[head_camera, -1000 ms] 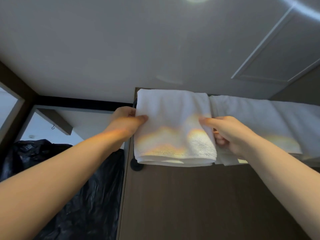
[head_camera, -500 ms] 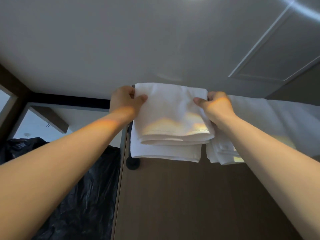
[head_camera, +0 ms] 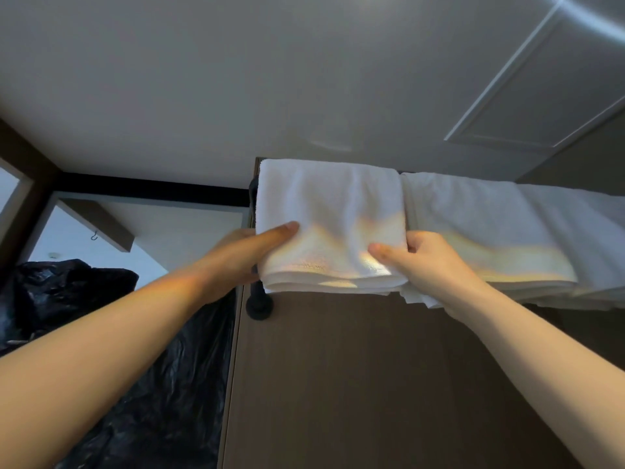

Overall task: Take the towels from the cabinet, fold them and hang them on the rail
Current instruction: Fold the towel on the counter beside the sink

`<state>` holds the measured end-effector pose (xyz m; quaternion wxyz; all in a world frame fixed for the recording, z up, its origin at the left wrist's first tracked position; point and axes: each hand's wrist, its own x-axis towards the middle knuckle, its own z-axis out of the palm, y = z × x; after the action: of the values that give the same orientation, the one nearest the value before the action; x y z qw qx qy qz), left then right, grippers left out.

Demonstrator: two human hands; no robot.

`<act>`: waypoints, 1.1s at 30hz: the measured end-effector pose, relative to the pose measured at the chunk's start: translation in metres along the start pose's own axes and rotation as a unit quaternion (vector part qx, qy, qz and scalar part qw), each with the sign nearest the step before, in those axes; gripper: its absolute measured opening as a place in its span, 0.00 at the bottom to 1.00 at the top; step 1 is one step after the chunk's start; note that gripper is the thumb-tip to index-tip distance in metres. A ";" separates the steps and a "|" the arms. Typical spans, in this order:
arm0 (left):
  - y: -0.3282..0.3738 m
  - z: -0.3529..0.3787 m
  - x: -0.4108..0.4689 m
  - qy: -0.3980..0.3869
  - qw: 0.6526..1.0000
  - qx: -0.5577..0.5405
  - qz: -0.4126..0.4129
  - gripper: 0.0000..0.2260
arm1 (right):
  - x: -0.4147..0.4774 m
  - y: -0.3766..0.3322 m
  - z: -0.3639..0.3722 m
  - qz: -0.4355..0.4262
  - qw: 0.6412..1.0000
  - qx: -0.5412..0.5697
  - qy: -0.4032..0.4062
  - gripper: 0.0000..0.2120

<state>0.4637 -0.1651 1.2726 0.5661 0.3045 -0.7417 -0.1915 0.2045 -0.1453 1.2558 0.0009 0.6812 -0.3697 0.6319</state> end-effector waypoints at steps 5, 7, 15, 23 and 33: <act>-0.024 0.002 -0.005 -0.031 0.999 -0.025 -0.021 0.26 | -0.015 0.020 0.006 0.003 0.999 0.011 -0.031 0.11; -0.029 0.005 -0.008 -0.024 0.998 -0.062 -0.012 0.25 | -0.017 0.024 0.009 0.009 0.999 0.029 -0.028 0.10; -0.040 0.007 -0.018 -0.021 0.995 -0.096 0.002 0.33 | -0.023 0.028 0.018 0.047 0.986 0.163 -0.012 0.08; -0.046 0.015 -0.027 0.000 0.993 -0.116 0.012 0.18 | -0.023 0.039 0.031 0.059 0.978 0.195 0.034 0.08; -0.045 0.022 -0.027 0.054 0.987 -0.153 0.015 0.14 | -0.014 0.047 0.026 0.121 0.918 0.364 -0.101 0.27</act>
<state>0.4584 -0.1816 1.2185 0.6479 0.2127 -0.6768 -0.2775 0.2039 -0.1844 1.2161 -0.3610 0.6449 -0.1913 0.6459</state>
